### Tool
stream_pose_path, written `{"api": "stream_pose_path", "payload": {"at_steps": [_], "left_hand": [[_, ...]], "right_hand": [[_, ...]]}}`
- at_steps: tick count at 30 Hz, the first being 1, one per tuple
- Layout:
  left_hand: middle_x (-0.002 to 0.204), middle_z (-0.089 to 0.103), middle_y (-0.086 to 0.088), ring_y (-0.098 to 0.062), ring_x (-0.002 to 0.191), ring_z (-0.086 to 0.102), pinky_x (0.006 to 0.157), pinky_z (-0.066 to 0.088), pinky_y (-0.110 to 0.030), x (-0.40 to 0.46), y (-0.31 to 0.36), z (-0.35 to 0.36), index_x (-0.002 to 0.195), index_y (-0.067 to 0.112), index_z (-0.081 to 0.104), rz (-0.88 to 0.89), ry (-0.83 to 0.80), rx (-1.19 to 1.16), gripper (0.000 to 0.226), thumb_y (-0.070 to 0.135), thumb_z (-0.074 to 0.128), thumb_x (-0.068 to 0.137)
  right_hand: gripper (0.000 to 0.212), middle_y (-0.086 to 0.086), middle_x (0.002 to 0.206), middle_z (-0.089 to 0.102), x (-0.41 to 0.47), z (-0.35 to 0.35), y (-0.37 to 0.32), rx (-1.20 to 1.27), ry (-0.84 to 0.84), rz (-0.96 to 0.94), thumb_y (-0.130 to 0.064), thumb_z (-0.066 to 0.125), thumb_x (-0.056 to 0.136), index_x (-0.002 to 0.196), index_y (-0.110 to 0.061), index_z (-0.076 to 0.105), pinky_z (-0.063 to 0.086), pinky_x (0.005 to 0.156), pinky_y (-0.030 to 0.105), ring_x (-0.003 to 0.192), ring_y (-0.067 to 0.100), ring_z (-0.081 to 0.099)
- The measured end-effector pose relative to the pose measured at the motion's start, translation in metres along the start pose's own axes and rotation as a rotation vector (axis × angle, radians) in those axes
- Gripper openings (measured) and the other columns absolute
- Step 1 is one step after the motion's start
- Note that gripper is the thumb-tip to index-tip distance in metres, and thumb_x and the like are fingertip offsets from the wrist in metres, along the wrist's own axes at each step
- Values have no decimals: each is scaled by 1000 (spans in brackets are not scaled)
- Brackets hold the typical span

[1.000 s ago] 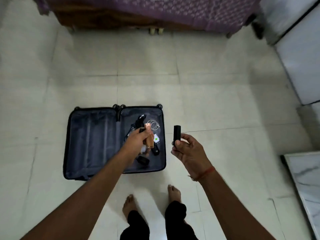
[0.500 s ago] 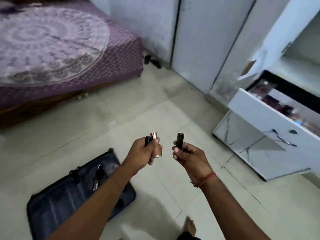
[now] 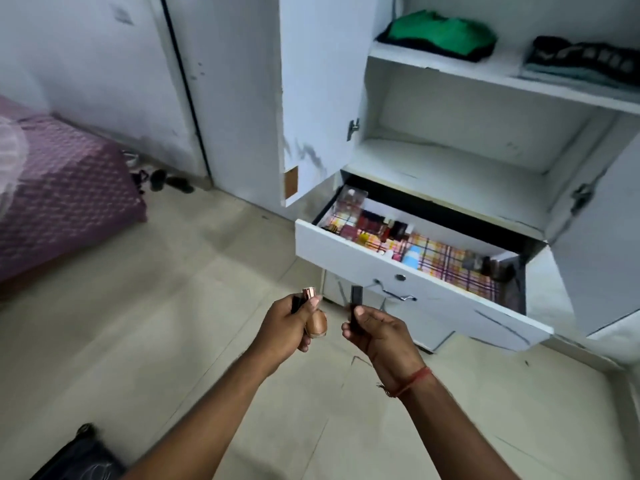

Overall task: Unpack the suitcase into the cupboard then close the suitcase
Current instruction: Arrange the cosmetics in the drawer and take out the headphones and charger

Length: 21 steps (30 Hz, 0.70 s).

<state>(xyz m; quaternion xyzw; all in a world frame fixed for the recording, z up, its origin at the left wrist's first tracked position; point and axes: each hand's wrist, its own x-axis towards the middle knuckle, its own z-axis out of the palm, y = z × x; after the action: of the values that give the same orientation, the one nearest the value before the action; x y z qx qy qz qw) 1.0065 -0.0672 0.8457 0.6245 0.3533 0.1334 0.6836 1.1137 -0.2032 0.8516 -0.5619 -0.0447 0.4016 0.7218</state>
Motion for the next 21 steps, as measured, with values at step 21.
{"api": "stream_pose_path", "payload": {"at_steps": [21], "left_hand": [[79,69,-11,-17,50,55,44,44,-27,292,73,101,95,13,63,-14,-376,283,21,32,56,97]], "right_hand": [[14,5,85,72,211,-72,-93,-72,586,-81,-6,63,91,88,-16,72,55,75,35,77,19,66]]}}
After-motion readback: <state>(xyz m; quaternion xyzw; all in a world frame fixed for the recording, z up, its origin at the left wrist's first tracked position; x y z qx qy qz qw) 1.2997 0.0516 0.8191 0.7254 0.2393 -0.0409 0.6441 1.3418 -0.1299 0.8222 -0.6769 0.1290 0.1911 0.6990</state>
